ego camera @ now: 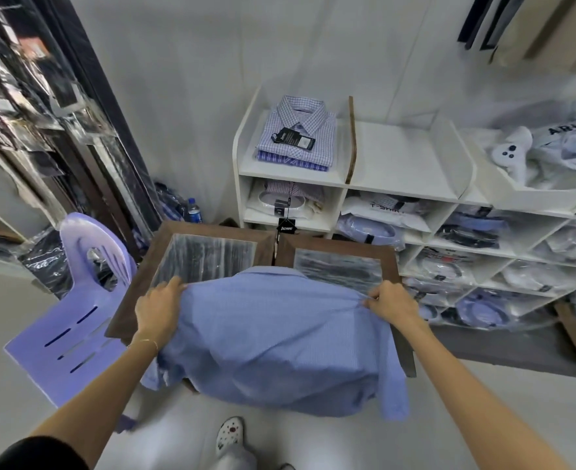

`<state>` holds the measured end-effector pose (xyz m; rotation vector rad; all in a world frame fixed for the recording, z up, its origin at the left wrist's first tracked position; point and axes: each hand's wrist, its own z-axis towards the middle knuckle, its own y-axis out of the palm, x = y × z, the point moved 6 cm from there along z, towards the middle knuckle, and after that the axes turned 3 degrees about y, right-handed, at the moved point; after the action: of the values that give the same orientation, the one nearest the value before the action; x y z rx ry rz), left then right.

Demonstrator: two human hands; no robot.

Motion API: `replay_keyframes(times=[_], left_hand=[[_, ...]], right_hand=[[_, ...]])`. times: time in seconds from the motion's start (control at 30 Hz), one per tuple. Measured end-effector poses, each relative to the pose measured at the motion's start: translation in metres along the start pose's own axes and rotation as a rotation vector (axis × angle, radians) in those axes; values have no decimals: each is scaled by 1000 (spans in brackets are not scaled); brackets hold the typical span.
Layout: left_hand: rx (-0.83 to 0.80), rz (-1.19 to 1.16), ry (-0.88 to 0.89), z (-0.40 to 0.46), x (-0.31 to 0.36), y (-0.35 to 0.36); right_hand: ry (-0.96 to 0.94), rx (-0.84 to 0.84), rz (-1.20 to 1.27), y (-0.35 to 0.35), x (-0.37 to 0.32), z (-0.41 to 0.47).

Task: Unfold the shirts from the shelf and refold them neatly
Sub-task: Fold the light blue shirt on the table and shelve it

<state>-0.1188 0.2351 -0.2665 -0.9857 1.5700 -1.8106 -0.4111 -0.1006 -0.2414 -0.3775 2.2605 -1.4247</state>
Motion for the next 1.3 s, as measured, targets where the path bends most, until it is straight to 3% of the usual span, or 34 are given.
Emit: replay_keyframes(times=[0.17,0.4,0.63,0.73,0.83,0.93,1.03,1.13,1.23,1.3], left_hand=[[23,-193,-177,17,-2,7],[30,-132,125,115,31,-22],[258,-283,227,221,57,-72],[217,-265,191,259,55,-62],[59,-186,154,277,46,-22],[8,-238,65,278,37,11],[133,-167,140,265,52,19],[197,-266,371,217,91,28],[48,-238,619,134,138,57],[-53,-205,681,92,149,81]], right_hand=[[49,9,254,11,-11,11],[190,148,542,-8,-8,50],[117,516,521,-77,-37,104],[135,559,480,-87,-53,131],[153,472,494,-66,-62,159],[160,415,512,-41,-66,173],[117,392,513,-32,-86,169],[-15,342,431,-6,-119,147],[-231,356,376,41,-167,97],[-358,316,271,83,-189,68]])
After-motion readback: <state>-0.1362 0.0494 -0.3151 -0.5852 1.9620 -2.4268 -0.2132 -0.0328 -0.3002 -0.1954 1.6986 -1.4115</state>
